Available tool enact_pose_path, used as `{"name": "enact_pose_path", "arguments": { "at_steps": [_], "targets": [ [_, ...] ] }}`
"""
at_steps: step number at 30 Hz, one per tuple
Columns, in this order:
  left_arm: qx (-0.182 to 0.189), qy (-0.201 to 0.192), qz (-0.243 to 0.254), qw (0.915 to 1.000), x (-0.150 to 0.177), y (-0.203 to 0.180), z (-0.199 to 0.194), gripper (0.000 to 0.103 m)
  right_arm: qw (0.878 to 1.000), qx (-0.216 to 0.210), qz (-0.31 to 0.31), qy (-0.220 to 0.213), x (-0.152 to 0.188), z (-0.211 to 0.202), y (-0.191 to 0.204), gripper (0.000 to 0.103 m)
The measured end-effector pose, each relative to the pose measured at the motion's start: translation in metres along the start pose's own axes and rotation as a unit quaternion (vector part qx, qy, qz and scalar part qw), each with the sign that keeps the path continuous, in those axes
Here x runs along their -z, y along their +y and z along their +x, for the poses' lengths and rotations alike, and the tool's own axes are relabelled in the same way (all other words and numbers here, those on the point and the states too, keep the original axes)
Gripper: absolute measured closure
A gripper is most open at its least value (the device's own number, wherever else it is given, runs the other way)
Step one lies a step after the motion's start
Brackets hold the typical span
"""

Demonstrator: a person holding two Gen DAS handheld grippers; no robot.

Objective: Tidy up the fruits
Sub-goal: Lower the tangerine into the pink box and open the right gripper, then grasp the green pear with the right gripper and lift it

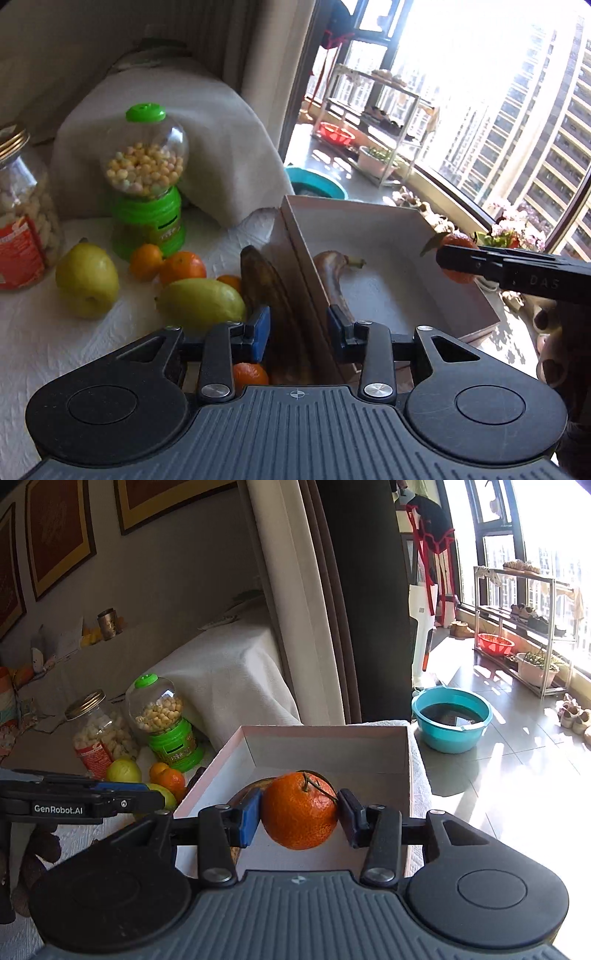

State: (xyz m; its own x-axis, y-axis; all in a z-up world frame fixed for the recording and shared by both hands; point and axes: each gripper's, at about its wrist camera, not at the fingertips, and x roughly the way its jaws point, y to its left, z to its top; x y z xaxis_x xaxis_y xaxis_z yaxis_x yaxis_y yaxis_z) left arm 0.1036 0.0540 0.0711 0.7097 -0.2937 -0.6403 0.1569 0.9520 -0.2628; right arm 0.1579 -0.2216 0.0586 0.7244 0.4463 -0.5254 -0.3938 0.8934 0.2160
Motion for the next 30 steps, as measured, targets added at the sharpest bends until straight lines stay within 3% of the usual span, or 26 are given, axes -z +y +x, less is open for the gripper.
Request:
{"name": "enact_pose_path", "arguments": {
  "at_steps": [4,6,7,9,12,16,22,26,30],
  "targets": [
    [-0.034,-0.043,-0.018,0.9983,0.037,0.038,-0.027,0.066,1.0,-0.017,0.008,0.013,-0.04,0.046,0.023,0.057],
    [-0.044,-0.061,-0.051,0.9958,0.047,0.062,-0.039,0.066,1.0,-0.015,0.008,0.021,-0.057,0.069,0.033,0.041],
    [-0.045,-0.072,-0.067,0.9942,0.051,0.072,-0.046,0.066,1.0,0.0,0.002,0.029,-0.064,0.081,0.039,0.039],
    [-0.058,-0.092,-0.092,0.9897,0.057,0.093,-0.058,0.066,0.999,0.027,-0.013,0.037,-0.07,0.093,0.05,0.039],
    [-0.099,-0.115,-0.113,0.982,0.067,0.116,-0.063,0.066,0.998,0.017,-0.014,0.056,-0.067,0.095,0.067,0.038],
    [-0.134,-0.116,-0.151,0.9725,0.076,0.137,-0.059,0.066,0.995,-0.027,-0.037,0.089,-0.057,0.098,0.115,0.033],
    [-0.141,-0.103,-0.159,0.9717,0.09,0.145,-0.062,0.066,0.982,-0.09,-0.076,0.146,-0.05,0.134,0.207,0.027],
    [-0.137,-0.108,-0.139,0.9748,0.097,0.14,-0.06,0.066,0.978,-0.071,-0.086,0.174,-0.048,0.182,0.253,0.027],
    [-0.138,-0.102,-0.118,0.978,0.101,0.134,-0.056,0.066,0.976,-0.033,-0.075,0.2,-0.048,0.223,0.264,0.027]
  ]
}}
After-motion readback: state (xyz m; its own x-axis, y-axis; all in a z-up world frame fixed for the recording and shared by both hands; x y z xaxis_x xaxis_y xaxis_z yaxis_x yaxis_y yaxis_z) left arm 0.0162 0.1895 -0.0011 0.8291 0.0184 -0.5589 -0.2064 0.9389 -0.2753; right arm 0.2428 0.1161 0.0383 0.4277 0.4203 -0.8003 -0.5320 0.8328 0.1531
